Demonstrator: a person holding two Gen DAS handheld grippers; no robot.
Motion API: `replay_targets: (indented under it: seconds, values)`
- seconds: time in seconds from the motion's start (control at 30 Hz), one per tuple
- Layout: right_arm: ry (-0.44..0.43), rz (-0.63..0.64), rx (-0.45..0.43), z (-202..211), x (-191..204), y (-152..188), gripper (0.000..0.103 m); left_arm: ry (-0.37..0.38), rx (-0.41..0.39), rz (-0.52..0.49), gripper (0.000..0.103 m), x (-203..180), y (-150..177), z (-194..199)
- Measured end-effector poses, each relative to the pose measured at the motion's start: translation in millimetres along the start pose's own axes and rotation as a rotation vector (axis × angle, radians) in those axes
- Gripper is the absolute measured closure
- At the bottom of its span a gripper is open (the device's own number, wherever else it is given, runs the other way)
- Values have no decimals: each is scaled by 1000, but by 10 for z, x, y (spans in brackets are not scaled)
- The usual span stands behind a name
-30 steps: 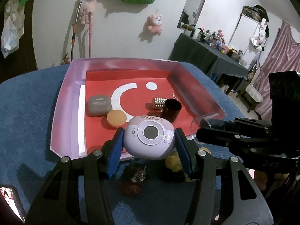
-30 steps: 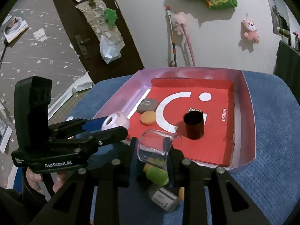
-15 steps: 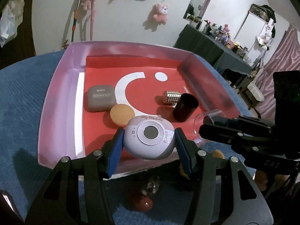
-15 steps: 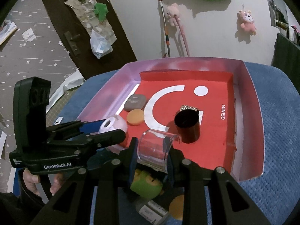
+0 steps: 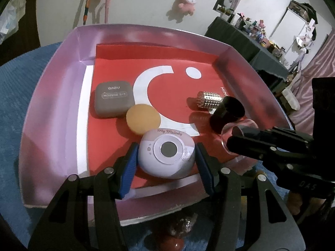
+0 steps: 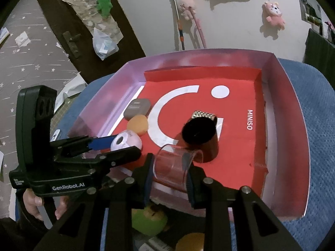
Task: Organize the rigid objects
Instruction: 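Lower the pink device beside the sponge and the cup beside the black cap, open both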
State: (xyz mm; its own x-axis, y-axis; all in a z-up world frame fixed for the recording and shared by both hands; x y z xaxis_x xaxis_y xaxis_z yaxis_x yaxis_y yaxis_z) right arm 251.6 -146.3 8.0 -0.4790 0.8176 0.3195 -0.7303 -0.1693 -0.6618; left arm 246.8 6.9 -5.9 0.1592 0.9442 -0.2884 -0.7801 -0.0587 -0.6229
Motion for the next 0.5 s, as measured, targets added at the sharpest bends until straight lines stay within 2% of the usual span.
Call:
replay_targets:
  seconds: [0.13,0.27,0.5]
  values:
    - [18,-2,-1,-60,-51,-1,73,-27,-11,-12,51,-14,-26,-31]
    - [45,-5,-6,-122,-118,-7,73,-22,-19,12,51,19,-84,-78]
    - [96,-31,-44,-168,-244,-77,74,-46,-39,23,51,53,-174,-146]
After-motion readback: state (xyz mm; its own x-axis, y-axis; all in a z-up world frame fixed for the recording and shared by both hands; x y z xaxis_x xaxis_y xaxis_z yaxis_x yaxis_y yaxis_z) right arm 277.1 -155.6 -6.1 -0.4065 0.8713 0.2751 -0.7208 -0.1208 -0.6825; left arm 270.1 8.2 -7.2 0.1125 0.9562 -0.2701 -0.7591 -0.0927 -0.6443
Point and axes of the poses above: each gripper's, at about its wrist camera, not at the fingertips, and z roughly against the way its jaws point, x to its left, y to its underside, the point moved 4 cm from there along -z, roughly the way its jaws point, and after that the axes turned 6 degrees about -x, right-handed, at the moved point
